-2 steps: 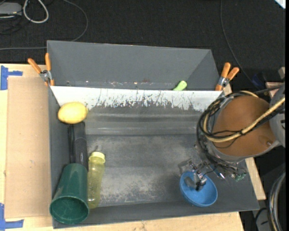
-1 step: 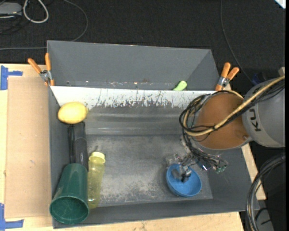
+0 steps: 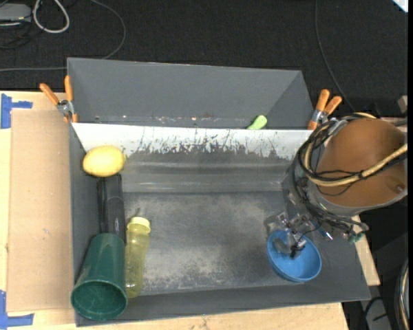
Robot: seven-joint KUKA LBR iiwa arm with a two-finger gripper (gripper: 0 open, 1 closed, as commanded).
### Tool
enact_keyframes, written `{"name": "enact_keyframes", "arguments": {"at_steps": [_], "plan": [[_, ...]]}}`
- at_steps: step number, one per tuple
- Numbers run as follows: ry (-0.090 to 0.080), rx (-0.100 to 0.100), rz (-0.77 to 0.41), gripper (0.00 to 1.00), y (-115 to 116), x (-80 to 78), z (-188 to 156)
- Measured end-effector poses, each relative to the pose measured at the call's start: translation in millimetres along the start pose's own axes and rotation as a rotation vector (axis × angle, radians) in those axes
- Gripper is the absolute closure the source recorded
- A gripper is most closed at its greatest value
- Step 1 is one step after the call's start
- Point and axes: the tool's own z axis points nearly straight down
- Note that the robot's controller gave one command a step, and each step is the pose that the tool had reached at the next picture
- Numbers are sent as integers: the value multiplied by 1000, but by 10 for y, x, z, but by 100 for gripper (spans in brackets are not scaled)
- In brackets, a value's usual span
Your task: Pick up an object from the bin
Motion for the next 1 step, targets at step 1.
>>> {"name": "enact_keyframes", "arguments": {"at_steps": [1], "plan": [[-5,5,16,100,-58,-65,252]]}}
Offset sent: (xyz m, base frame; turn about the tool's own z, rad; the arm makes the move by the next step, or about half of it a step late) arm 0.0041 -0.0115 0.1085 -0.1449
